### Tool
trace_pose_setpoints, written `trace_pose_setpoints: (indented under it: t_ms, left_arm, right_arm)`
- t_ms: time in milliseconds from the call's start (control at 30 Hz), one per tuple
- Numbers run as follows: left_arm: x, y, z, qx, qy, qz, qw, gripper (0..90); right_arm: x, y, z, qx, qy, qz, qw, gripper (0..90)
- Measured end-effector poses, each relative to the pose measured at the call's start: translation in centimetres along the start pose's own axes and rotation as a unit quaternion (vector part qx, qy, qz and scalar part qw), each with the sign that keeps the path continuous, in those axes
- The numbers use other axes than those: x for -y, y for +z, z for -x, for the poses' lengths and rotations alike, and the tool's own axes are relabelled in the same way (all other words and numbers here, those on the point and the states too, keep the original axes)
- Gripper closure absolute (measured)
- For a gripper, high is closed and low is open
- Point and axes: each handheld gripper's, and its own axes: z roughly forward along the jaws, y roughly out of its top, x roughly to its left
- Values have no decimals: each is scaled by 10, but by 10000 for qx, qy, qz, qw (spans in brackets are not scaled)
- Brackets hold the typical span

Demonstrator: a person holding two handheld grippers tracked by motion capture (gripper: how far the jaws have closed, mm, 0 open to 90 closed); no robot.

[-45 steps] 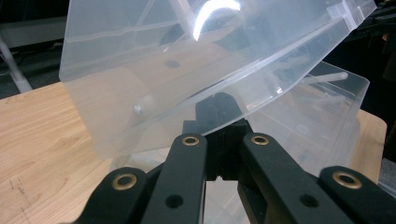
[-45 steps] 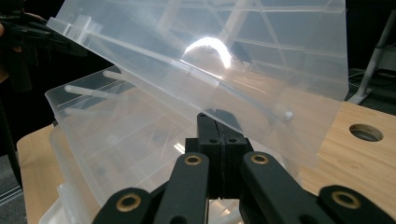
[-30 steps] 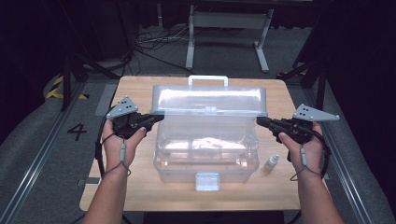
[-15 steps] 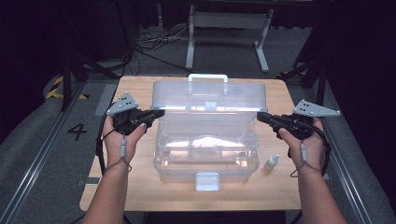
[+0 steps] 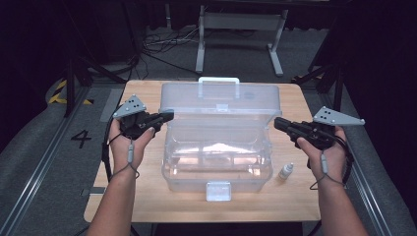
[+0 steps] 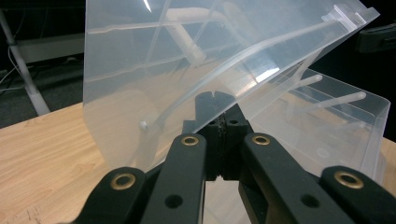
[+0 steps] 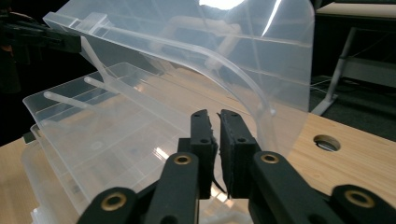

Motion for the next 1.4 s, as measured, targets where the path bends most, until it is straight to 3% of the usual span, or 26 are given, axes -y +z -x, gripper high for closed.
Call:
trace_pose_setpoints:
  t_ms: [167,300,400,600,1400]
  left_arm:
    - [-1,1,-1,9,-31,20,10000,894]
    - [-2,1,-2,23,-32,19,10000,894]
    - [-2,2,-1,12,-21,9,10000,893]
    - [-2,1,-1,29,-18,-6,10000,891]
    - [-2,1,-1,55,-21,-12,10000,881]
  right_arm:
    - [1,-9,-2,159,-79,-4,9998,790]
    - [1,-12,-1,387,-54,4,9992,704]
    - [0,-9,-2,596,-74,24,9982,619]
    - [-1,0,0,797,-54,125,9967,510]
    - [-12,37,4,1258,-384,155,9912,466]
